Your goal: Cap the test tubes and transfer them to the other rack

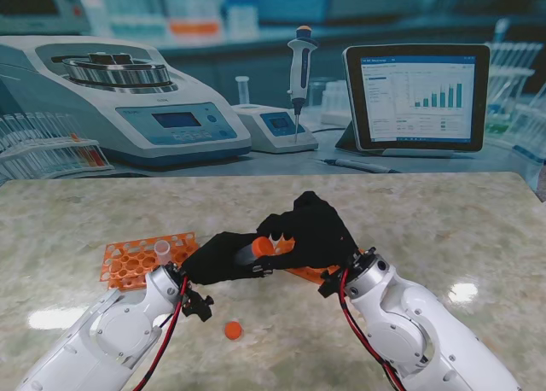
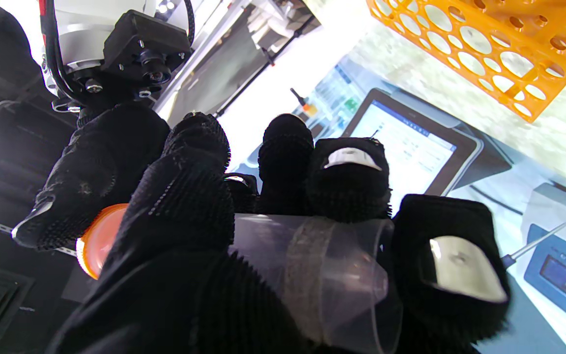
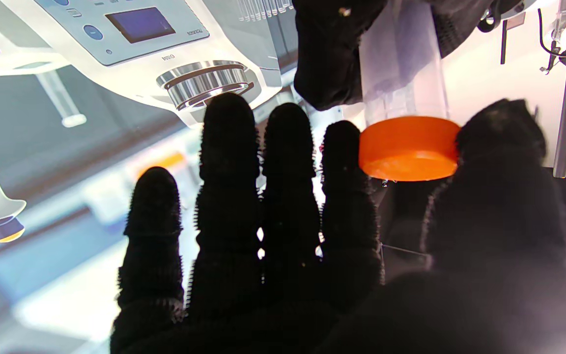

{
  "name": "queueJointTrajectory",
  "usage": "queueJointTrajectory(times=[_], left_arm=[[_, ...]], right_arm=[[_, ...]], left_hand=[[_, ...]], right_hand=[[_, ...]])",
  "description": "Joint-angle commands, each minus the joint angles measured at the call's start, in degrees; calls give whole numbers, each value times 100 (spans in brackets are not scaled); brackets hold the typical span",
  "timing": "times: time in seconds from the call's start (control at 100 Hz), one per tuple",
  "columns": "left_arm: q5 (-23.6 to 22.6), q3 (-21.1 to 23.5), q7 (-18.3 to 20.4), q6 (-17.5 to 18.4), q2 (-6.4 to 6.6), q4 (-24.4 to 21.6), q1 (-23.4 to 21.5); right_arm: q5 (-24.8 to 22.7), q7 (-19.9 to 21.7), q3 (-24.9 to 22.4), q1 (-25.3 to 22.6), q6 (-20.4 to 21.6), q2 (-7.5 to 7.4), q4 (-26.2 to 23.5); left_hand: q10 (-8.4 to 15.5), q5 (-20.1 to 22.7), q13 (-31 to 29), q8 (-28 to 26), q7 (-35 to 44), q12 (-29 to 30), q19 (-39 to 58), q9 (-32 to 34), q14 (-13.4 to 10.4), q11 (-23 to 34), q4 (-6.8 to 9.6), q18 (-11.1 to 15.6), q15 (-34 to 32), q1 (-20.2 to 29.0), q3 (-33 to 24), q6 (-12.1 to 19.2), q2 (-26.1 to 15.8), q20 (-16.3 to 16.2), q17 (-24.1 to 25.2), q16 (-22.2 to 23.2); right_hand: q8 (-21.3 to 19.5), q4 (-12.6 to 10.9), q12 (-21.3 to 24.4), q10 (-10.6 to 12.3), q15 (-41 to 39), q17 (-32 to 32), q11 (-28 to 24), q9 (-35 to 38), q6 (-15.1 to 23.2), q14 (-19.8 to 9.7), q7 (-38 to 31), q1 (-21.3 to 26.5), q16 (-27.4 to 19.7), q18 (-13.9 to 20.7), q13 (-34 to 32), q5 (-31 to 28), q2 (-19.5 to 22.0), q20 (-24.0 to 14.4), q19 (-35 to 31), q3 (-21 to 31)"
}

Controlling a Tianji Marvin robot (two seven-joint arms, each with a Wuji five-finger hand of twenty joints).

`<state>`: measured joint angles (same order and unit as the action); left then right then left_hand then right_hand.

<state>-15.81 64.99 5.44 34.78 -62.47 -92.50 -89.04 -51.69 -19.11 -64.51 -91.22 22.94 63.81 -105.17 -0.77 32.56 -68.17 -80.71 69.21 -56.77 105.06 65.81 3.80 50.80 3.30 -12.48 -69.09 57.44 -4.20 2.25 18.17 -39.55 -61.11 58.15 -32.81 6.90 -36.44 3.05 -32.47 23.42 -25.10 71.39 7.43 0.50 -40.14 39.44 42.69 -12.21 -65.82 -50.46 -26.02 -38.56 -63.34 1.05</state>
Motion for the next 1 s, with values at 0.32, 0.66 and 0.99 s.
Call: queueJointTrajectory(times=[0.32, 0.66, 0.99], left_arm=[[-4, -1, 14, 2, -6, -23, -4], [-6, -4, 18, 0, -4, -23, -1], [-5, -11, 17, -2, -5, -17, 6]], right_arm=[[1, -46, 111, 22, -62, 34, 22], [-166, -294, 215, 98, -217, 47, 93], [-210, -407, 311, 164, -313, 61, 143]], left_hand=[[214, -60, -316, -164, 127, -115, 1093, 61, -181, 111, -21, 691, -207, 118, -64, 233, -360, 70, -124, 84], [216, -55, -313, -163, 129, -114, 1097, 64, -178, 111, -20, 686, -207, 112, -63, 239, -360, 73, -125, 84], [215, -58, -312, -163, 127, -116, 1098, 70, -177, 114, -17, 687, -207, 120, -69, 236, -360, 76, -125, 84]], right_hand=[[16, -335, -126, 199, -296, 98, -253, 401, 1215, -157, -1109, 1357, 68, 26, -388, -133, 465, -104, -163, 227], [8, 478, -252, 236, -542, 270, -545, 777, 1302, -167, -1298, -133, 106, 88, -645, -557, -129, -89, -332, 2531], [-122, 426, -336, 237, -669, 346, -746, 966, 1318, -169, -1221, -415, 107, 101, -741, -954, -60, -86, -414, 2506]])
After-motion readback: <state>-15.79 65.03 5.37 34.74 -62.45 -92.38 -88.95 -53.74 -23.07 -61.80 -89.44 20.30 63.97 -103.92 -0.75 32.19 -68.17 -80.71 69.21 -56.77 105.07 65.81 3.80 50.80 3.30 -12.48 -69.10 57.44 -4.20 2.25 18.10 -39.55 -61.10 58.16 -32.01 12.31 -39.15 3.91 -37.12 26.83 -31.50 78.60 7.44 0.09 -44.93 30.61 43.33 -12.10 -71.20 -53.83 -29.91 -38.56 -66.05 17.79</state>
